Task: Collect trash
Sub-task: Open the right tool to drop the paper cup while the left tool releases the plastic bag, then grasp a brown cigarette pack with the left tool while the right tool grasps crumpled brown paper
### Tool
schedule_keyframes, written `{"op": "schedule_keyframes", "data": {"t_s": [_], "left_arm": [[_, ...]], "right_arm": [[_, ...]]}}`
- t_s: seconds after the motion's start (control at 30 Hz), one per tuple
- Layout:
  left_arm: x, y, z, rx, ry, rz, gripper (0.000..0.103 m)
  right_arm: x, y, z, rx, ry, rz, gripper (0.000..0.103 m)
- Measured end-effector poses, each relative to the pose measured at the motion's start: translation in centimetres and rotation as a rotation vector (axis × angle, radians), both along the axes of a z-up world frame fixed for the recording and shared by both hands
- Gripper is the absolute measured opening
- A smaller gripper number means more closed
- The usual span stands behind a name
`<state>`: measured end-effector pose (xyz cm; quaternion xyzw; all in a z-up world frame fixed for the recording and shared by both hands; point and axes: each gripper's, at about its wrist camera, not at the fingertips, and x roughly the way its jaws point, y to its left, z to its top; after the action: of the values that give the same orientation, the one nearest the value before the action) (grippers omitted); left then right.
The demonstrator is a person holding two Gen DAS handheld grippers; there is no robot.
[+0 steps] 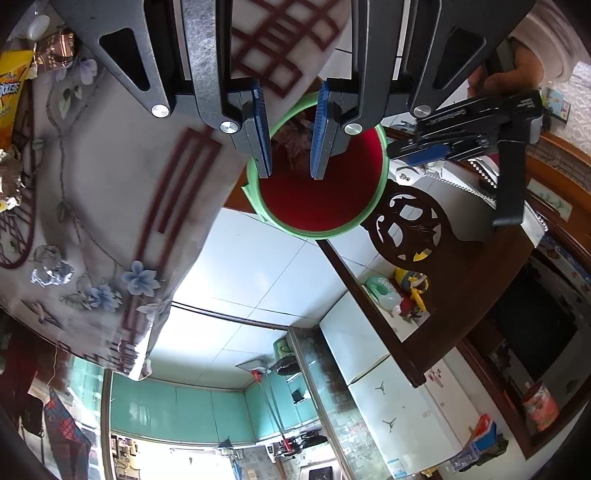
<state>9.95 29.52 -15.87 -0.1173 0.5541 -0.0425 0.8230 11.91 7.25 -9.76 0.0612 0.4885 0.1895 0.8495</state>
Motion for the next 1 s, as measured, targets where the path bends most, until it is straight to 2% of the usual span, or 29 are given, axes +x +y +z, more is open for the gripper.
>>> {"op": "schedule_keyframes", "data": {"t_s": [0.33,0.37,0.43,0.67,0.8,1.0], "left_arm": [[-3.2,-3.7,1.9,0.032,-0.016,-0.016,0.039],[-3.6,-4.4,2.0,0.031,-0.017,-0.023,0.039],[-4.1,-5.7,2.3,0.030,-0.018,-0.035,0.040],[-5.5,-12.5,3.9,0.028,-0.073,-0.141,0.048],[-6.1,-17.0,4.8,0.016,-0.102,-0.222,0.054],[-7.1,-21.8,5.8,-0.059,-0.091,-0.260,0.060]], "right_arm": [[-2.6,-5.6,0.6,-0.016,-0.016,-0.038,0.020],[-2.8,-6.3,0.7,-0.021,-0.018,-0.044,0.021],[-3.4,-8.3,0.9,-0.045,-0.025,-0.062,0.031],[-4.9,-16.6,1.8,-0.174,-0.066,-0.109,0.041],[-4.3,-22.2,2.2,-0.240,-0.079,-0.133,0.045],[-0.3,-27.5,1.3,-0.304,-0.055,-0.096,0.054]]}}
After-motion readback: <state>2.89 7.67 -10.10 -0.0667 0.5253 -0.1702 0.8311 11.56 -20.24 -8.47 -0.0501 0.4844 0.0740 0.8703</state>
